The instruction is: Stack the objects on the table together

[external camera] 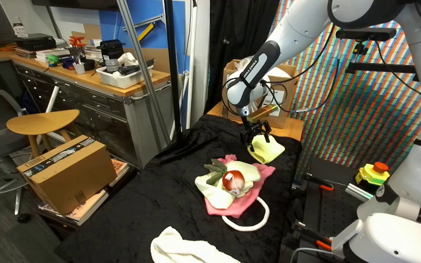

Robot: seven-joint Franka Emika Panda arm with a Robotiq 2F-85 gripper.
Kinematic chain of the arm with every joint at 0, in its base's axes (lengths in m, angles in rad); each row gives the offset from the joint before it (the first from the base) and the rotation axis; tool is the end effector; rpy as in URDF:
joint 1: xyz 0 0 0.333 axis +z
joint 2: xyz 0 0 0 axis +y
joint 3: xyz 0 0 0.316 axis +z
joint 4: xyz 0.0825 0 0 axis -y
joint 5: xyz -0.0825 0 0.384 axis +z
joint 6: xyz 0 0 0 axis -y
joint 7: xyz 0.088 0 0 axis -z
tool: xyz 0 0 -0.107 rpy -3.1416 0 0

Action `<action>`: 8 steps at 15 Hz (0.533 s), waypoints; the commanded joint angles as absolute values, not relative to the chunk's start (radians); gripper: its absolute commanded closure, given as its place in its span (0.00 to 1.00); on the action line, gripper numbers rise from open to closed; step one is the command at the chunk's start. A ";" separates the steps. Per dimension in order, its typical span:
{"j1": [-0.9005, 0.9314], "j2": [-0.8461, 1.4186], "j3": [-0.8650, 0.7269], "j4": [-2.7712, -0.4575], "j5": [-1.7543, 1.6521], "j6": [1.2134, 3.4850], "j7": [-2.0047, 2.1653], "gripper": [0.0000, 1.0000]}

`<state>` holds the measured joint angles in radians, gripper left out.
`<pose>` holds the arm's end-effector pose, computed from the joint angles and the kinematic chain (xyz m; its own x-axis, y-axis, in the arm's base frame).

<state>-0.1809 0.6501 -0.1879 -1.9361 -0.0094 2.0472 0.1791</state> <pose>0.5140 -0.2027 0.1210 0.7296 -0.4929 -0.4741 -0.4525 -0.8677 0.2058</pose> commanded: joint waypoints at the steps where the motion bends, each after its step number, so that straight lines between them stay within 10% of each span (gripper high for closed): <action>1: -0.197 0.668 -0.170 -1.921 0.014 2.022 0.131 0.00; 8: -0.204 0.724 -0.161 -1.905 -0.006 2.023 0.043 0.00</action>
